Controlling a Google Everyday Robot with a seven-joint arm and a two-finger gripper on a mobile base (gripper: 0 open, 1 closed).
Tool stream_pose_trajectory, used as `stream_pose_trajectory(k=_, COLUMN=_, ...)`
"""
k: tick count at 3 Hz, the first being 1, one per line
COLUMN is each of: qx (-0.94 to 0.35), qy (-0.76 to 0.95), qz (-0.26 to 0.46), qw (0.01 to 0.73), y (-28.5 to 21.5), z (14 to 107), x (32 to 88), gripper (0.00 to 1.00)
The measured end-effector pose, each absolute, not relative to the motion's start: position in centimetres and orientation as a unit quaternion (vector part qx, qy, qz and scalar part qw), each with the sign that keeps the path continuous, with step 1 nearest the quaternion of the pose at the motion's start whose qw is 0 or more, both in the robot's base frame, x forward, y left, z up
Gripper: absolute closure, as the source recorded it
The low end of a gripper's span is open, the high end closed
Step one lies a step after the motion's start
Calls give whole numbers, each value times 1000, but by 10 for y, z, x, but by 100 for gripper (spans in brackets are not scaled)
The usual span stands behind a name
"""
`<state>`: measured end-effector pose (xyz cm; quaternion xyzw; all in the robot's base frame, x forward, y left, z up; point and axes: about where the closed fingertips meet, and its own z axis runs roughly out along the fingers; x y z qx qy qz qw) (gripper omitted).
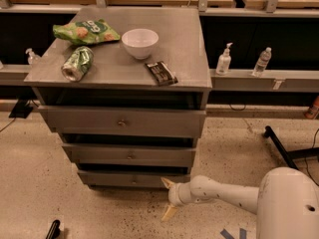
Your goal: Open bottom drawer
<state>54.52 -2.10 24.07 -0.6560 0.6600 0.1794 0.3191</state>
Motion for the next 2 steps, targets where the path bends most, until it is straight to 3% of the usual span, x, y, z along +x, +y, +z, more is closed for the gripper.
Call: stream_pose_trajectory(k=2, qx=-700, qy=610, qz=42, qw=369, y=-17, z=229, x=583, gripper=0)
